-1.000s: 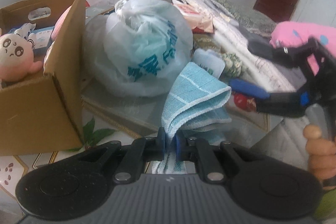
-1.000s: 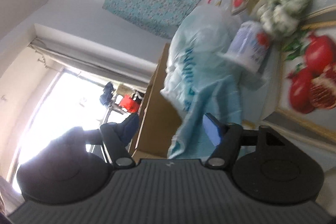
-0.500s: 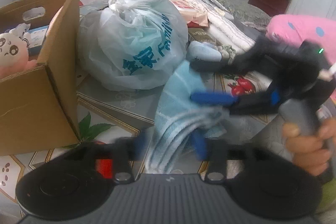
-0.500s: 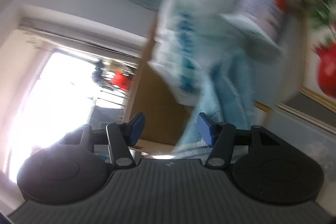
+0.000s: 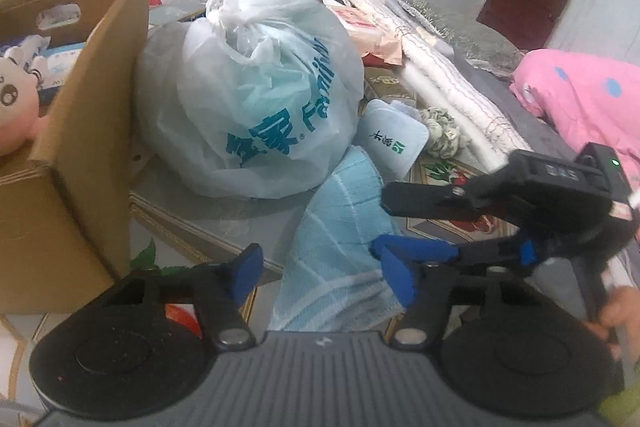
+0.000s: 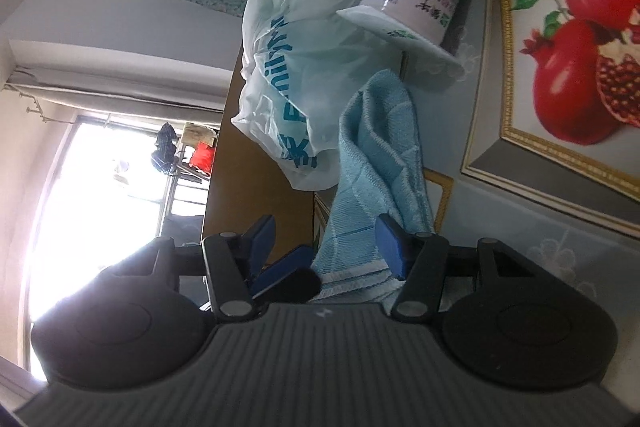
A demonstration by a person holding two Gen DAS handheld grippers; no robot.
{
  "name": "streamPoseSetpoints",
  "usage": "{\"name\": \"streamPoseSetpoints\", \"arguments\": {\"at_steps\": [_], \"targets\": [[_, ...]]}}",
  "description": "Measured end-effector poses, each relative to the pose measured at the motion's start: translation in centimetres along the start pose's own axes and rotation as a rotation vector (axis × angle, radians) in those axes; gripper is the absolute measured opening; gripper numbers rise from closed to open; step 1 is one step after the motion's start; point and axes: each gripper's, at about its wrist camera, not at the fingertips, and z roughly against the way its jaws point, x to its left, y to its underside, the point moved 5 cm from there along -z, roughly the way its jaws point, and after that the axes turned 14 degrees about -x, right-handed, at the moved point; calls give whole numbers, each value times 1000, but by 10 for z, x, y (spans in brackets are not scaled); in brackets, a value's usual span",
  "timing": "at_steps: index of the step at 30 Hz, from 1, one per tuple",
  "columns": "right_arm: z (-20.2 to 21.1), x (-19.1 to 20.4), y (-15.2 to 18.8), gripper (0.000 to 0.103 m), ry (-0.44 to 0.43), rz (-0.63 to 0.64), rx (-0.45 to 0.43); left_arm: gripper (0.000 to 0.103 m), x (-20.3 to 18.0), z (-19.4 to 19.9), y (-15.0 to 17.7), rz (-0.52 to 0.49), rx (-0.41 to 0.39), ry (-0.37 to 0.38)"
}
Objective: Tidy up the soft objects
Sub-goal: 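Close both grippers on the blue towel, then carry the blue towel with both grippers and lower it into the box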
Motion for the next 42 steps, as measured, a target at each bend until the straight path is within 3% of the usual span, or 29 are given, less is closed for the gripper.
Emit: {"name": "streamPoseSetpoints", "arguments": {"at_steps": [5, 10, 16, 20, 23, 27, 33, 37, 42], "targets": [[9, 3, -6, 57, 17, 47, -21, 51, -2, -20, 3, -24, 41, -10], [20, 17, -20, 63, 96, 205, -99, 51, -7, -31, 5, -58, 74, -1], [-1, 16, -23, 61, 183, 333, -54, 53, -13, -37, 4, -92, 78, -6], [-15, 21, -17, 61, 149, 355, -24, 53, -16, -40, 5, -110, 64, 3], [-18, 20, -15, 58, 127, 335, -23, 42, -16, -40, 4, -78, 49, 22], [-16, 18, -11, 46, 115, 293, -35, 26, -20, -31, 1, -70, 11, 31], [9, 36, -11, 41, 21, 262, -73, 23, -32, -5, -11, -85, -72, 42], [15, 71, -10, 41, -51, 323, -80, 23, -36, 25, -26, -98, -163, 24], [-5, 125, -7, 41, -131, 405, -29, 22, -18, 64, -49, -70, -285, -37]]}}
